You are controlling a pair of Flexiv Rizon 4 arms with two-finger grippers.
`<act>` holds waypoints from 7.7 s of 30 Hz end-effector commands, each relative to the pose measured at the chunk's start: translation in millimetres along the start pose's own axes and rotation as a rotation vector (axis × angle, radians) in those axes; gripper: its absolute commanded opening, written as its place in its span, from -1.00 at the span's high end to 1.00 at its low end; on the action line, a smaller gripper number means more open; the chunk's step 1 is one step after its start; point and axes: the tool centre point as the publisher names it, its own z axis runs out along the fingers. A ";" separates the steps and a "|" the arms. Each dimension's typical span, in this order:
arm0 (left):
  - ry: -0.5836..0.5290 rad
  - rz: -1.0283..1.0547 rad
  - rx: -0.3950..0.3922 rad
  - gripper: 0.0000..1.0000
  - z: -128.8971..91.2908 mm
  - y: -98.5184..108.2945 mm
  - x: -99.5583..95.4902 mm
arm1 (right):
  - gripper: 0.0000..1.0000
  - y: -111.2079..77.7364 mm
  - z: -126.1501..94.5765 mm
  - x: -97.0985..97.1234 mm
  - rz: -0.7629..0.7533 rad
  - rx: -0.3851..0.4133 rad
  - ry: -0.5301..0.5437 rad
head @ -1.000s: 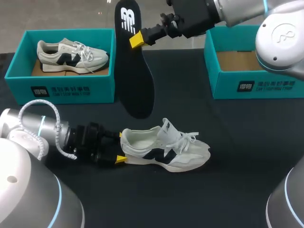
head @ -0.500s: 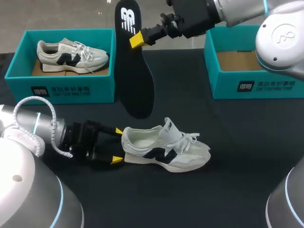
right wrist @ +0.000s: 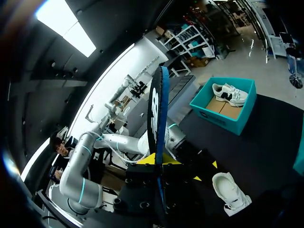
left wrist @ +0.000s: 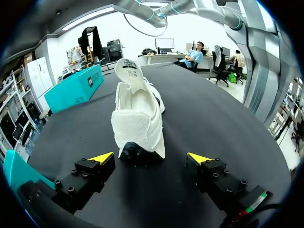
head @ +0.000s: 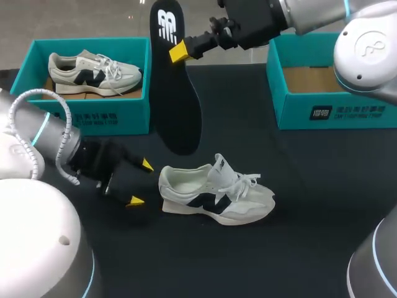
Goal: Take the shoe out of the shoebox, open the shoe tongue, remove and reinsert the insole, then place the shoe into the shoebox
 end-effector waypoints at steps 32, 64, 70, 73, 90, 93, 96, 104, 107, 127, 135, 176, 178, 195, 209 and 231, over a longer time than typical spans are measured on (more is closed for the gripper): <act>0.092 0.023 -0.386 -1.00 -38.4 -36.8 3.7 | 1.00 -2.6 -14.6 12.4 -0.022 -0.043 -0.011; 0.092 0.023 -0.386 -1.00 -38.4 -36.8 3.7 | 1.00 -5.6 -65.2 40.4 -0.062 -0.091 -0.086; 0.104 0.049 -0.408 -1.00 -27.4 -50.0 0.9 | 1.00 -5.6 -65.2 40.4 -0.062 -0.091 -0.086; 0.114 0.062 -0.412 -1.00 -21.5 -61.8 -3.6 | 1.00 -5.6 -65.2 40.4 -0.062 -0.091 -0.086; 0.123 0.072 -0.465 -1.00 29.1 -84.2 -52.4 | 1.00 -5.6 -65.2 40.4 -0.062 -0.091 -0.086; 0.129 0.047 -0.470 -1.00 37.8 -78.3 -60.3 | 1.00 -5.6 -65.2 40.4 -0.062 -0.091 -0.086; 0.141 0.029 -0.462 -1.00 46.5 -71.8 -65.5 | 1.00 -5.6 -65.2 40.4 -0.062 -0.091 -0.086; 0.148 0.006 -0.489 -1.00 71.5 -54.2 -68.3 | 1.00 -5.6 -65.2 40.4 -0.062 -0.091 -0.086; 0.154 0.009 -0.503 -1.00 79.9 -51.7 -66.6 | 1.00 -5.6 -65.2 40.4 -0.062 -0.091 -0.086; 0.218 0.044 -0.488 1.00 87.6 -52.5 -53.4 | 1.00 -5.6 -65.2 40.4 -0.062 -0.091 -0.086; 0.236 0.055 -0.459 1.00 90.0 -52.2 -57.1 | 1.00 -5.6 -65.2 40.4 -0.062 -0.091 -0.086; 0.984 0.785 -0.374 1.00 98.6 -108.2 -40.8 | 1.00 -5.6 -65.2 40.4 -0.062 -0.091 -0.086; 0.999 0.797 -0.375 1.00 101.2 -105.1 -39.4 | 1.00 -5.6 -65.2 40.4 -0.062 -0.091 -0.086; 0.941 0.872 -0.350 1.00 125.1 -100.2 -43.1 | 1.00 -5.6 -65.2 40.4 -0.062 -0.091 -0.086; 0.739 0.955 -0.279 -1.00 137.6 -111.1 -45.6 | 1.00 -5.6 -65.2 40.4 -0.062 -0.091 -0.086; -0.579 0.600 0.544 -1.00 14.9 -154.8 -68.5 | 1.00 -5.6 -65.2 40.4 -0.062 -0.091 -0.086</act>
